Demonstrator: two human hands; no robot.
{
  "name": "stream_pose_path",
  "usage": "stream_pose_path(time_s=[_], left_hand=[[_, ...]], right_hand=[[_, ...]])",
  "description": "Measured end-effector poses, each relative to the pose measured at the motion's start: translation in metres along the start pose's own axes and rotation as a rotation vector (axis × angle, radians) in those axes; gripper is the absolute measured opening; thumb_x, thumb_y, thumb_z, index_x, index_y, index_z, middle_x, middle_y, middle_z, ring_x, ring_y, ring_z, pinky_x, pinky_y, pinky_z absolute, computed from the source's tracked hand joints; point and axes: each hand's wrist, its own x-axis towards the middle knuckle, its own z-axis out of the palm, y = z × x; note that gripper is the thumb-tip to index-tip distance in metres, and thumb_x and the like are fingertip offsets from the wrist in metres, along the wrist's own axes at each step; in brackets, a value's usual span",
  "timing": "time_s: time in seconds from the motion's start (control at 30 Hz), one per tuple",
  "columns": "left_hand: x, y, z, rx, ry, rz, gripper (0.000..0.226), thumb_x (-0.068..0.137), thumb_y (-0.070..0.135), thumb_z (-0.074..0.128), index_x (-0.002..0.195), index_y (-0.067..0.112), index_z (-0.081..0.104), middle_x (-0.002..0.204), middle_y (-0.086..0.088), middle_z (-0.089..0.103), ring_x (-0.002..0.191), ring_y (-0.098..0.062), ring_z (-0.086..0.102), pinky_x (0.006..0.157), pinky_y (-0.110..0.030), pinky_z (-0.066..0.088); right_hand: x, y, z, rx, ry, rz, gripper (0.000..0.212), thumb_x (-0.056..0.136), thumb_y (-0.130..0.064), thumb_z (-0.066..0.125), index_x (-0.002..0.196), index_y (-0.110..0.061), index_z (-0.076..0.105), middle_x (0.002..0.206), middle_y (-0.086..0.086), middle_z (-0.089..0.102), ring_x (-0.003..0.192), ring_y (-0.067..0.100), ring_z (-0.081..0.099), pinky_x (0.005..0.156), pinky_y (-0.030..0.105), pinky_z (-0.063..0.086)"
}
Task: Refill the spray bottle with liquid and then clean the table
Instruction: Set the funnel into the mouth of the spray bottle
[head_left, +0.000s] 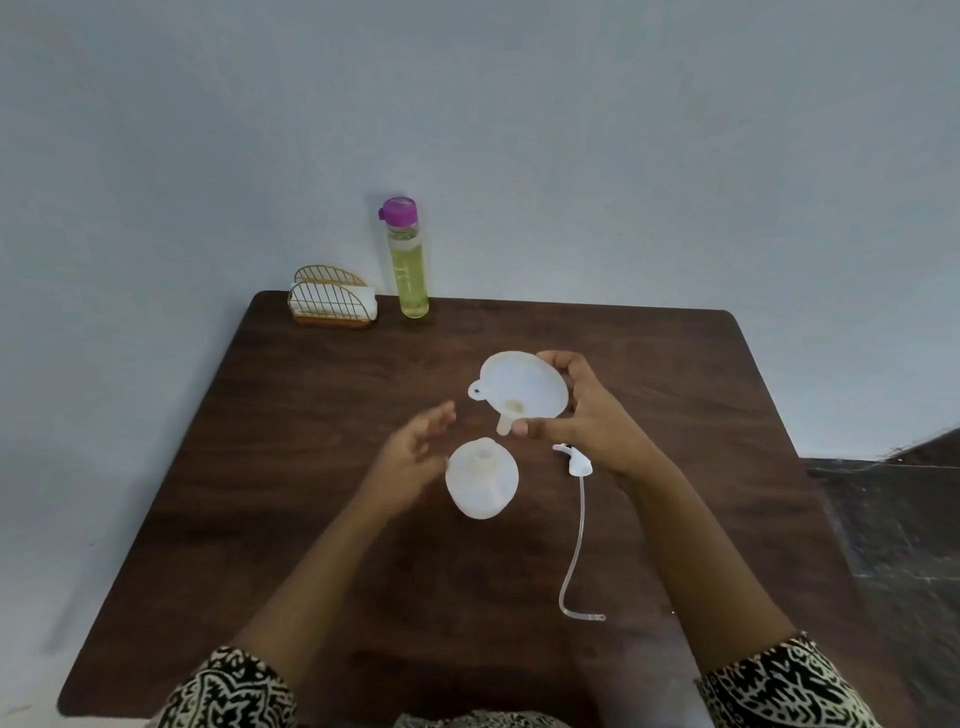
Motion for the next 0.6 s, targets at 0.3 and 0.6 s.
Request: stream_pose_path(time_s=[0.3,0.6], left_hand=[[-0.003,-0.053,0.04,0.281,-0.04,0.0,0.089,0.07,0.049,0.079,0.144,0.034,0.031,0.151,0.01,0.034,0.134,-0.012,0.037,0.109,-0.039,0.039],[-0.006,-0.059,0.046,0.126,0.0,-0.004,0.077,0.07,0.035,0.083,0.135,0.034,0.041,0.134,0.019,0.049,0.12,0.001,0.048,0.089,-0.003,0.036]], right_hand=[[-0.008,0.017,0.027,-0.002,0.053,0.01,0.076,0.067,-0.026,0.084,0.123,-0.03,0.033,0.115,-0.02,0.045,0.109,0.007,0.05,0.087,0.022,0.05],[-0.013,0.03,0.055,-0.227,0.142,-0.068,0.082,0.062,-0.029,0.087,0.121,-0.031,0.03,0.118,-0.014,0.043,0.109,0.005,0.046,0.086,0.022,0.046]])
